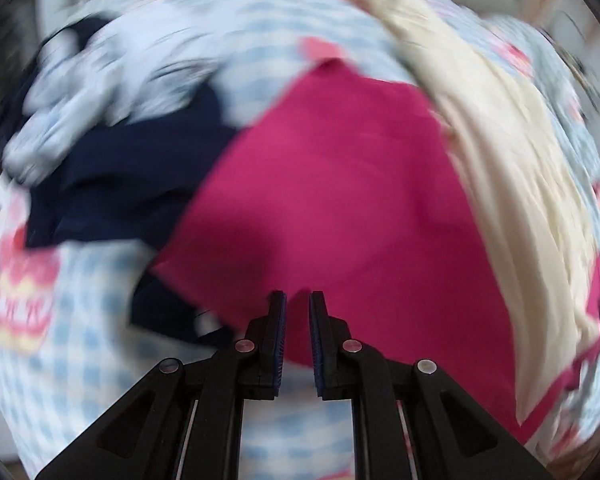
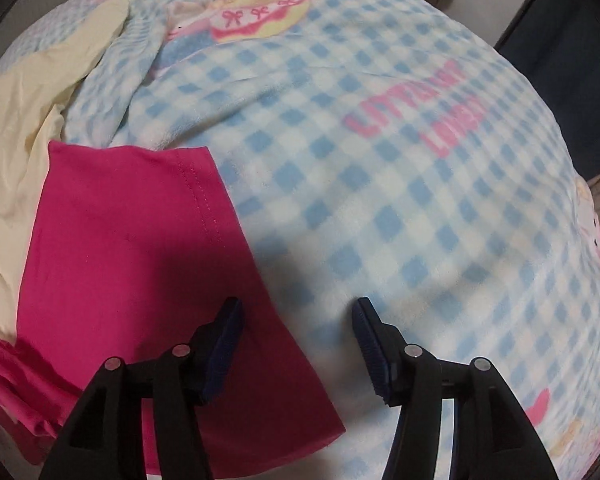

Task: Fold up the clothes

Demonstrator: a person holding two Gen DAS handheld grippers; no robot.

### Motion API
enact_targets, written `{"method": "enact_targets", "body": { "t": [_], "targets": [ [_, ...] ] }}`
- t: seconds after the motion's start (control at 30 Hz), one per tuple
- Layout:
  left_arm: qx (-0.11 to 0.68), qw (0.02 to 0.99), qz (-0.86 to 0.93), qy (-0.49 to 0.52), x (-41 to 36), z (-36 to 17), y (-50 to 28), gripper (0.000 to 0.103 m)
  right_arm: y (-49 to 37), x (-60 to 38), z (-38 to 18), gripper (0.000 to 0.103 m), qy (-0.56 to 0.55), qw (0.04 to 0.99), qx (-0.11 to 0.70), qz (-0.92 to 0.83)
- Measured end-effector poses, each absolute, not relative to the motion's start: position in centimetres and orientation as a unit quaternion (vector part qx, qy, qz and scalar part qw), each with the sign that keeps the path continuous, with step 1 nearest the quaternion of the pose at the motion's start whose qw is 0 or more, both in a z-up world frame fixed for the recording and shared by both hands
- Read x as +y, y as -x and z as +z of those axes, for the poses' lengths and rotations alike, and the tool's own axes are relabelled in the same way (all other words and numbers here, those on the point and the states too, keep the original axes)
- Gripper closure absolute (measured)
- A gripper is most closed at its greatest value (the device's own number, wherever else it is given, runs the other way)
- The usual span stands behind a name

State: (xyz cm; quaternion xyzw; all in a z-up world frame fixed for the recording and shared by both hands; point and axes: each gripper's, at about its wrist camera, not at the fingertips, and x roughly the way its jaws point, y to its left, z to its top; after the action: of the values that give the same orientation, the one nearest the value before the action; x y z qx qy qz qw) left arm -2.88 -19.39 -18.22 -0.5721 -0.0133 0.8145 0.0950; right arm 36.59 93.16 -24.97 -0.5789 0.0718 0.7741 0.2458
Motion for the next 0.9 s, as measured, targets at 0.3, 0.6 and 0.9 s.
{"method": "enact_targets", "body": {
  "t": [0.3,0.6,0.9],
  "targets": [
    [-0.008,0.044,0.824,0.564,-20.1,-18.7,3.4,0.093,-32.8,88.5,-23.7,0.037,0.594,0.144,0.109,0.784],
    [-0.045,0.041,0.814,0.577,-21.6,-19.3,5.6,0.051,-31.5,83.5,-22.7,0.036,0.596,0.156,0.070,0.785],
    [-0.062,0.065,0.801,0.592,-21.4,-20.4,7.7,0.008,-28.5,79.8,-25.4,0.032,0.596,0.186,0.097,0.775]
  ]
}}
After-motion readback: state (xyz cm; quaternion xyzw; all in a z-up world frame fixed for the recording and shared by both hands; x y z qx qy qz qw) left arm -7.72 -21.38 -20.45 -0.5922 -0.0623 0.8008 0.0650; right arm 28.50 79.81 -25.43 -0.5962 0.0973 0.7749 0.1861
